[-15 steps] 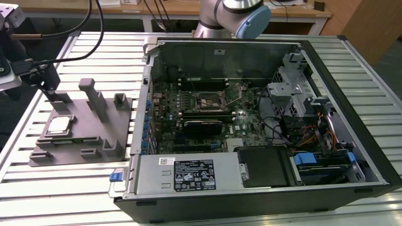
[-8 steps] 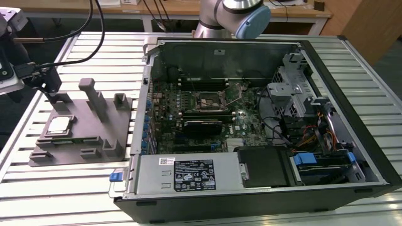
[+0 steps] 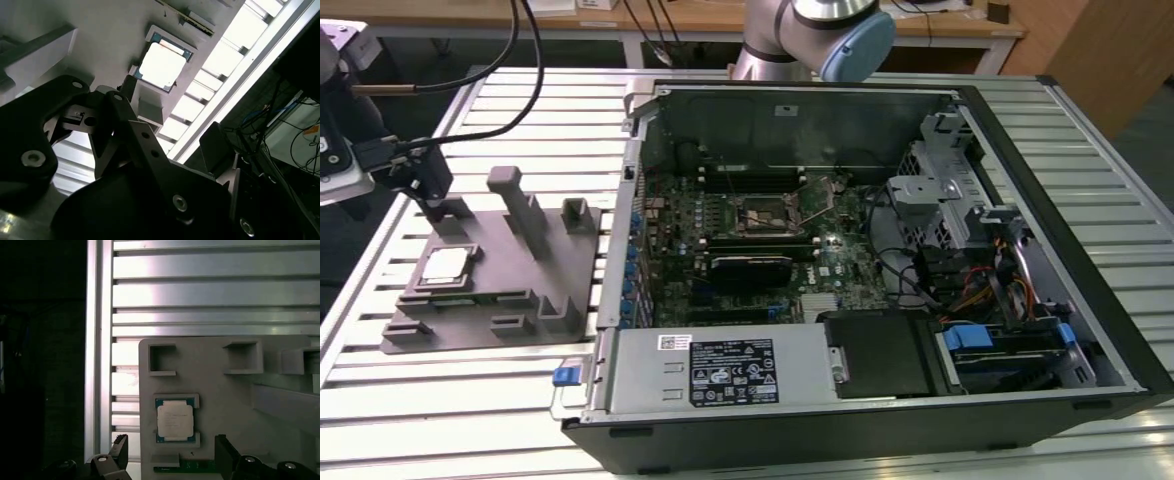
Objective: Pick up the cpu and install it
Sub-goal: 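Pick up the cpu and move it towards the insertion slot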
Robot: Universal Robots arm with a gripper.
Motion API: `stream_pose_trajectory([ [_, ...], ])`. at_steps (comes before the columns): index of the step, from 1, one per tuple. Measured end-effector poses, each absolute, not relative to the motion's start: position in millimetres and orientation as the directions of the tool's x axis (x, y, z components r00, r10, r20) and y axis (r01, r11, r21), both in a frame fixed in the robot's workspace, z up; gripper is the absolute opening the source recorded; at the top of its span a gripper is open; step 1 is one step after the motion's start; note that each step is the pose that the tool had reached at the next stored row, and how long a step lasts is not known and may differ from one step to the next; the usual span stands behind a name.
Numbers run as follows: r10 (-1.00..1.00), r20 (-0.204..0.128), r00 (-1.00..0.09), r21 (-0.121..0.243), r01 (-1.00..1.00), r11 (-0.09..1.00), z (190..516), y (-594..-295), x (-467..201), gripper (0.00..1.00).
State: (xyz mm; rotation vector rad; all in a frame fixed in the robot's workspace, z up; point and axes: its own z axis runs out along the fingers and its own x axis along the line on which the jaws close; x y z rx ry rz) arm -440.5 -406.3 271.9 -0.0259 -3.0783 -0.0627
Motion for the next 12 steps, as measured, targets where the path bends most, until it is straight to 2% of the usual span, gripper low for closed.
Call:
stream_pose_trajectory([
  [12,0.015,0.063,-0.998,0.04,0.018,0.999,266.7,-406.3,-440.4,0.78],
])
